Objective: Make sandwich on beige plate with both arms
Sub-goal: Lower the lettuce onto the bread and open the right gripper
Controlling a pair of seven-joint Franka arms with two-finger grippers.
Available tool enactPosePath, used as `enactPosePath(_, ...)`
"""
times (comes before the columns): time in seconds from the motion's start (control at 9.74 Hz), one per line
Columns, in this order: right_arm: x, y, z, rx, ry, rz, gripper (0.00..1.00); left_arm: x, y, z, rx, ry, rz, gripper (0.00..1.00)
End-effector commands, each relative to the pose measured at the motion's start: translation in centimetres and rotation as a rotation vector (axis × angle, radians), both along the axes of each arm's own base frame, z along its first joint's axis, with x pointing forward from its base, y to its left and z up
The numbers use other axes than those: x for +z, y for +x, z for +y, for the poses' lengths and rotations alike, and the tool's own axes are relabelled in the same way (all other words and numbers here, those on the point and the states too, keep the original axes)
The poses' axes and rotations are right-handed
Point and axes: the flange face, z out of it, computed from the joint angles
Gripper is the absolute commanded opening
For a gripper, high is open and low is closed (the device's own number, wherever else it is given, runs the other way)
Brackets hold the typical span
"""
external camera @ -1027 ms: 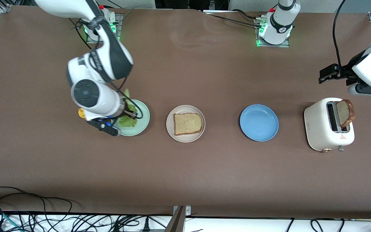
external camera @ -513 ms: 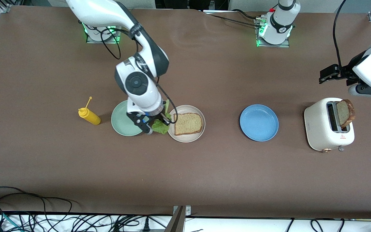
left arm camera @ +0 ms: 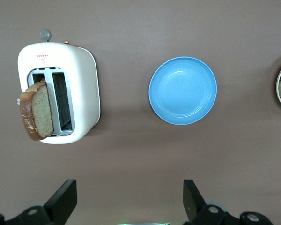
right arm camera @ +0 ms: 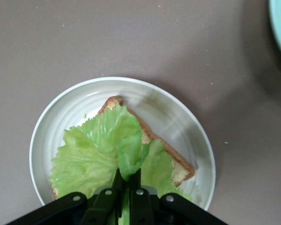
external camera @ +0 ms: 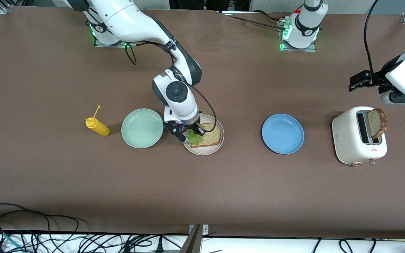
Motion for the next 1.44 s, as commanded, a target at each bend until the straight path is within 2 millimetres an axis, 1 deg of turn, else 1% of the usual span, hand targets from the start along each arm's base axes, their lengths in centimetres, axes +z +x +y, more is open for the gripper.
enactPosePath(0.0, 1.0, 0.7, 0.3, -0.012, 0.005, -0.023, 0.88, 0.1, -0.2, 0.3, -0.01, 0.028, -0.01, 1.0)
enactPosePath(0.1, 1.5, 0.8, 0.2, -0.008, 0.004, -0.028, 1.0, 0.1, -0.2, 0.3, -0.01, 0.028, -0.01, 1.0)
enactPosePath(0.21, 2.2, 1.0, 0.0, -0.008, 0.008, -0.033, 1.0, 0.0, -0.2, 0.3, -0.01, 0.028, -0.008, 1.0)
enactPosePath(0.31, 3.3, 1.0, -0.1, -0.003, 0.0, -0.025, 1.0, -0.1, -0.2, 0.3, -0.011, 0.028, -0.007, 1.0)
enactPosePath(0.41, 4.4, 1.0, -1.0, 0.006, -0.035, 0.01, 1.0, -0.1, -0.2, 0.3, -0.011, 0.028, -0.007, 1.0)
enactPosePath(0.51, 6.5, 1.7, -2.6, 0.019, -0.064, 0.023, 1.0, -0.1, -0.2, 0.3, -0.011, 0.028, -0.007, 1.0)
enactPosePath(0.62, 8.3, 1.8, -4.0, 0.062, -0.108, 0.051, 1.0, -0.1, -0.2, 0.3, -0.011, 0.028, -0.007, 1.0)
enactPosePath(0.82, 11.8, 3.1, -7.8, 0.176, -0.169, 0.068, 1.0, -0.1, -0.2, 0.3, -0.011, 0.028, -0.007, 1.0)
enactPosePath(1.03, 14.3, 4.2, -12.1, 0.291, -0.226, 0.111, 1.0, -0.1, -0.2, 0.3, -0.011, 0.028, -0.007, 1.0)
enactPosePath(1.13, 15.7, 4.6, -14.6, 0.339, -0.252, 0.148, 1.0, -0.1, -0.2, 0.3, -0.011, 0.028, -0.007, 1.0)
enactPosePath(1.33, 17.9, 5.3, -20.0, 0.467, -0.287, 0.222, 1.0, -0.2, -0.2, 0.2, -0.011, 0.028, -0.005, 1.0)
